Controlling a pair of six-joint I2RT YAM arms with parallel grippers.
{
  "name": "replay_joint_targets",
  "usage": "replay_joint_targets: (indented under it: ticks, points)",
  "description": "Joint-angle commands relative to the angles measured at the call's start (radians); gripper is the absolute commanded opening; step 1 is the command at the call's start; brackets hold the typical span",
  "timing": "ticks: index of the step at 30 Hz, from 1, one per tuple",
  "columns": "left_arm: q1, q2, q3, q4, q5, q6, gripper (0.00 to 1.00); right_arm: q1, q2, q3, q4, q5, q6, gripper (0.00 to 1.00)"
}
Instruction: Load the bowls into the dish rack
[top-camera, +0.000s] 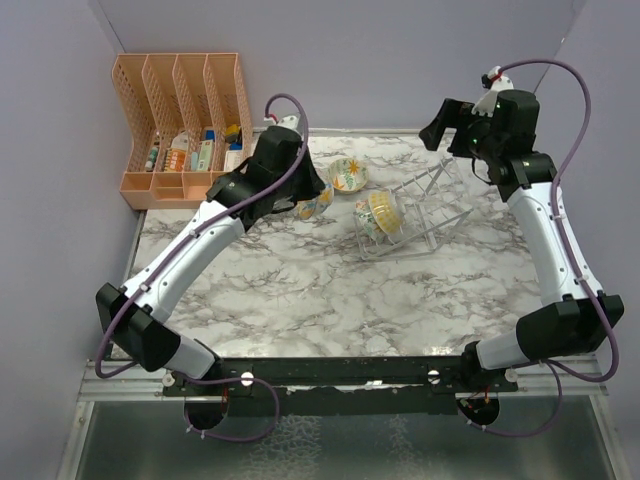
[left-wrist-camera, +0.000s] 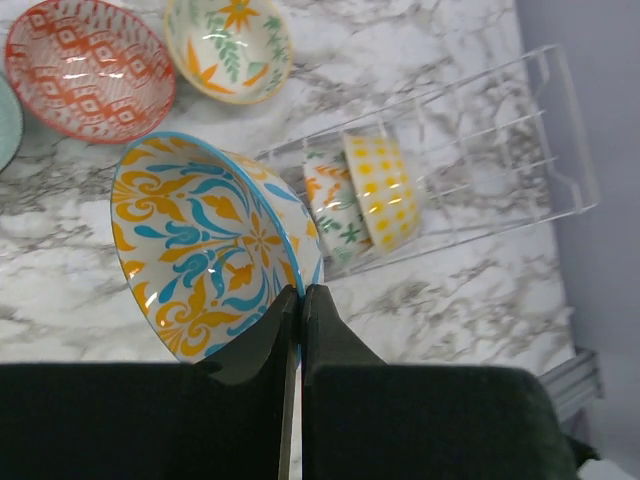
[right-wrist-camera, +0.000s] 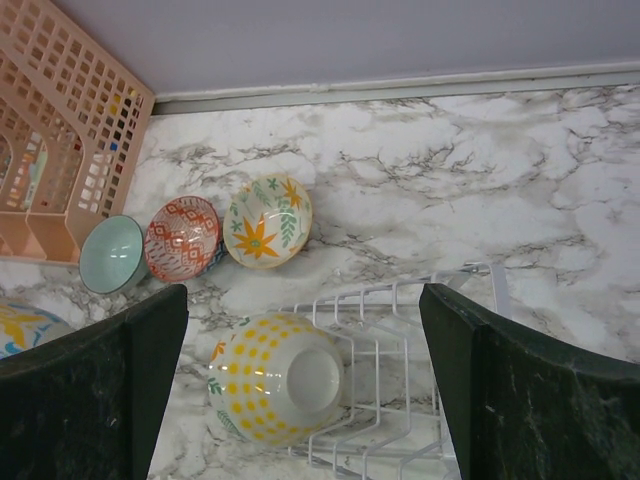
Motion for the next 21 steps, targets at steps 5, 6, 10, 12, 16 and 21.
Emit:
replay_joint_targets:
  ticks: [5, 6, 10, 12, 16, 21]
  points:
    - [0.079, 0.014, -0.058, 0.486, 0.364, -0.362, 0.0, -0.038, 0.0, 0.093, -0.021, 0.051, -0.012, 0.99]
    - [0.079, 0.022, -0.064, 0.534, 0.383, -0.394, 0.0, -0.046, 0.001, 0.099, -0.018, 0.039, -0.006, 0.99]
    - [0.078, 0.069, -0.087, 0.756, 0.448, -0.533, 0.0, -0.067, 0.009, 0.097, -0.003, -0.006, 0.018, 0.99]
    - [0.077, 0.097, -0.079, 0.831, 0.464, -0.576, 0.0, -0.074, 0.006, 0.09, 0.002, -0.025, 0.027, 0.99]
    - [0.068, 0.133, -0.106, 0.968, 0.452, -0.662, 0.0, -0.079, -0.001, 0.068, 0.009, -0.032, 0.03, 0.99]
    - [0.041, 0.169, -0.193, 1.159, 0.396, -0.789, 0.0, -0.082, -0.01, 0.043, 0.016, -0.041, 0.032, 0.99]
